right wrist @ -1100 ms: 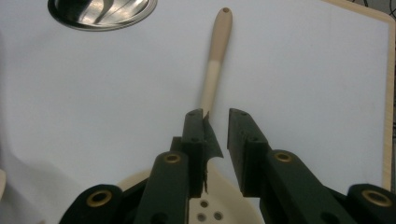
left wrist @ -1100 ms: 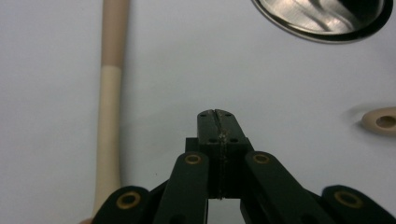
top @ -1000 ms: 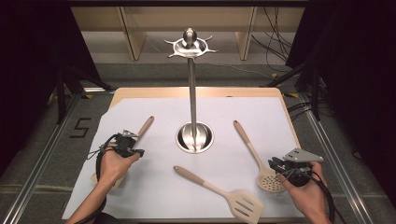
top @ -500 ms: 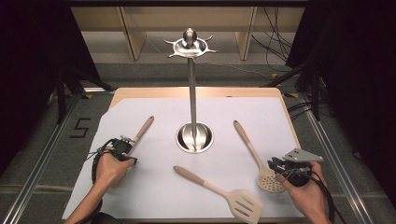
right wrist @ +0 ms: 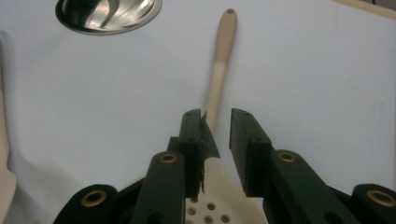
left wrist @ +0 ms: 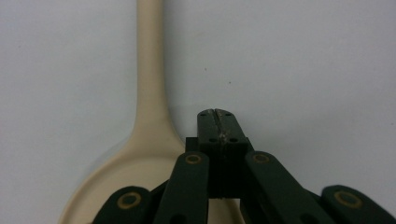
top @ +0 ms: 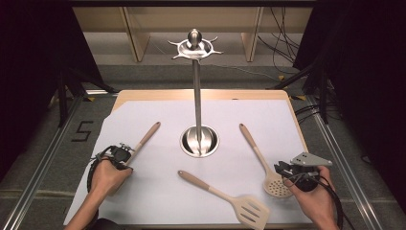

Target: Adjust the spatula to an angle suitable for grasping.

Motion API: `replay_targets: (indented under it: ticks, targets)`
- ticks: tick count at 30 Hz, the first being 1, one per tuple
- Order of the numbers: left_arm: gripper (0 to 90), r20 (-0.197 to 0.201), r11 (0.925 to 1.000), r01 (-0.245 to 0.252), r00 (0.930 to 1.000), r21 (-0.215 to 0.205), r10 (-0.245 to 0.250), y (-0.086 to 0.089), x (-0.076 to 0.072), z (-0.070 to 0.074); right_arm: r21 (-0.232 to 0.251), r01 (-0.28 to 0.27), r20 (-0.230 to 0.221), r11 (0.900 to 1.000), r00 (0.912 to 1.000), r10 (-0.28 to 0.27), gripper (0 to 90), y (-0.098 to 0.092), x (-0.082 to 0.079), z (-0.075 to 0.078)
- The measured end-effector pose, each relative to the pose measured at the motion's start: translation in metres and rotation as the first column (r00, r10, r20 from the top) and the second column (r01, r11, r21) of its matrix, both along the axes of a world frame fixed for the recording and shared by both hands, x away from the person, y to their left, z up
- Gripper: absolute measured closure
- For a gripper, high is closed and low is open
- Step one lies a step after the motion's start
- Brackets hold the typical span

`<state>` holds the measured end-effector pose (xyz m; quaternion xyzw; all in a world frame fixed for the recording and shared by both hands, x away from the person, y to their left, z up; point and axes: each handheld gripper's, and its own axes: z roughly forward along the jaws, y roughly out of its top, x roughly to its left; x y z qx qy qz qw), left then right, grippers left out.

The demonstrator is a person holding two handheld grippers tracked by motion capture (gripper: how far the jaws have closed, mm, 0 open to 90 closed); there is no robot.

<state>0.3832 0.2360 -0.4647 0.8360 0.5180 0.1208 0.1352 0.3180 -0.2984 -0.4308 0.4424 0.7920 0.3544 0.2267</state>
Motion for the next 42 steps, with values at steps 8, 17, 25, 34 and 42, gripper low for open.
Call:
replay_targets:
  ticks: [8,17,25,34,42]
  targets:
    - [88.7,-0.016,0.9999,0.009,0.9998,-0.008,-0.009,0.008,0.000,0.001,0.008,0.016,0.006,1.000,0.9999,-0.016,74.6,-0.001,0.000,0.001]
    - [64.2,0.000,0.9949,0.100,0.9949,-0.012,-0.100,0.005,0.018,0.036,0.000,0.012,0.011,1.000,0.9999,-0.012,72.7,0.000,0.001,0.003]
    - [54.0,-0.101,0.9943,0.100,0.9903,0.039,-0.095,0.007,0.055,0.035,0.008,0.025,0.002,1.000,0.9997,-0.025,72.3,-0.003,0.001,0.004]
    - [53.0,-0.139,0.9712,0.220,0.9685,0.090,-0.207,0.003,0.075,0.027,0.006,0.016,0.002,1.000,0.9999,-0.016,71.8,-0.001,0.002,0.002]
    - [57.1,-0.150,0.9755,0.209,0.9690,0.070,-0.197,0.001,0.086,0.013,-0.002,0.005,0.009,1.000,0.9999,-0.005,71.5,-0.001,0.002,0.002]
